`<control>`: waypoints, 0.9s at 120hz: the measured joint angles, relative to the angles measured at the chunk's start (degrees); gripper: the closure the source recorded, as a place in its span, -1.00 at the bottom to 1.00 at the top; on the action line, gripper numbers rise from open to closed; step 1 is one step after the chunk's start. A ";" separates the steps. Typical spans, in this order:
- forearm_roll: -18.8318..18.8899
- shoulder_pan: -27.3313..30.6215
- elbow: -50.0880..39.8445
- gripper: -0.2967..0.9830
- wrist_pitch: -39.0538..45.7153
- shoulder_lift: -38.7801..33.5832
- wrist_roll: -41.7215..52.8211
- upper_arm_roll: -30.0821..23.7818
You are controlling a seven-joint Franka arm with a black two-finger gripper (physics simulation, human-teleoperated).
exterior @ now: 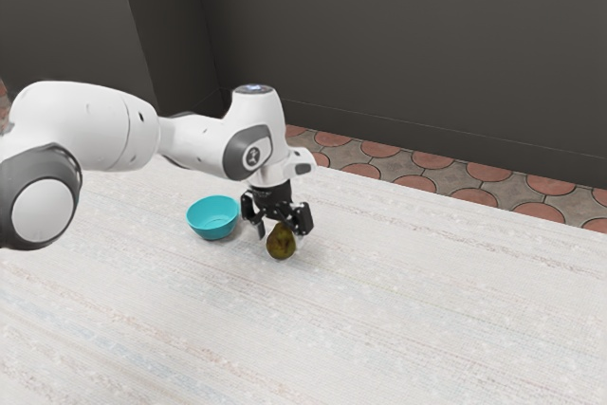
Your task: Place the pear in the bowl.
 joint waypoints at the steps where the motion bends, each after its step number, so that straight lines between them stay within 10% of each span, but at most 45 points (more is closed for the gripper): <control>1: 0.00 0.00 0.12 -0.54 -0.01 0.15 -0.01 0.00; 108: 0.39 1.01 2.03 0.09 -0.85 2.34 -0.85 -0.08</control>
